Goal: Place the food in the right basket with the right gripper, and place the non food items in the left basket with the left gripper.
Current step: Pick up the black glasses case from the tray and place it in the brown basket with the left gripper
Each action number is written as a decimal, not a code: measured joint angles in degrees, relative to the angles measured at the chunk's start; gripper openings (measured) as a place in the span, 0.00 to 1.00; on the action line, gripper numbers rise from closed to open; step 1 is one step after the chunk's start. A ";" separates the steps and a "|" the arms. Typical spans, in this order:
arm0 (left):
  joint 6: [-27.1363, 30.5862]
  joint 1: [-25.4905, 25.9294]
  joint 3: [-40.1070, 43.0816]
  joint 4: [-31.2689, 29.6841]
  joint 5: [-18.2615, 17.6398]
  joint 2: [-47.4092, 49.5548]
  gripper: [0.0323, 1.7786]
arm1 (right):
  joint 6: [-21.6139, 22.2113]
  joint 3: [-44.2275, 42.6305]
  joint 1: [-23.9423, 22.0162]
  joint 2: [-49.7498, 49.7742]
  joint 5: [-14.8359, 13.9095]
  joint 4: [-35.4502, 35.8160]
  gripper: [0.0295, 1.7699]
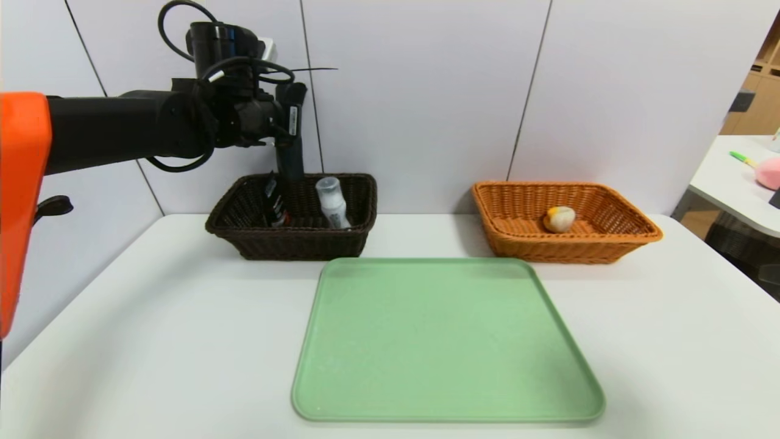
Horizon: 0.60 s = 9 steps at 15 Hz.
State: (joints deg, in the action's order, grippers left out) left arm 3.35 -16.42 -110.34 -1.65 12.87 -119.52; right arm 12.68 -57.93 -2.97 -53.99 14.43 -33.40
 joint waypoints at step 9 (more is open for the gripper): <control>-0.27 0.57 12.13 -8.06 0.02 1.55 0.16 | -0.06 -0.48 0.50 -0.89 -0.02 0.02 0.96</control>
State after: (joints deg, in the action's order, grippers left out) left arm 3.08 -15.85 -98.21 -9.70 12.90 -117.97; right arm 12.62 -58.41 -2.47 -54.88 14.41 -33.38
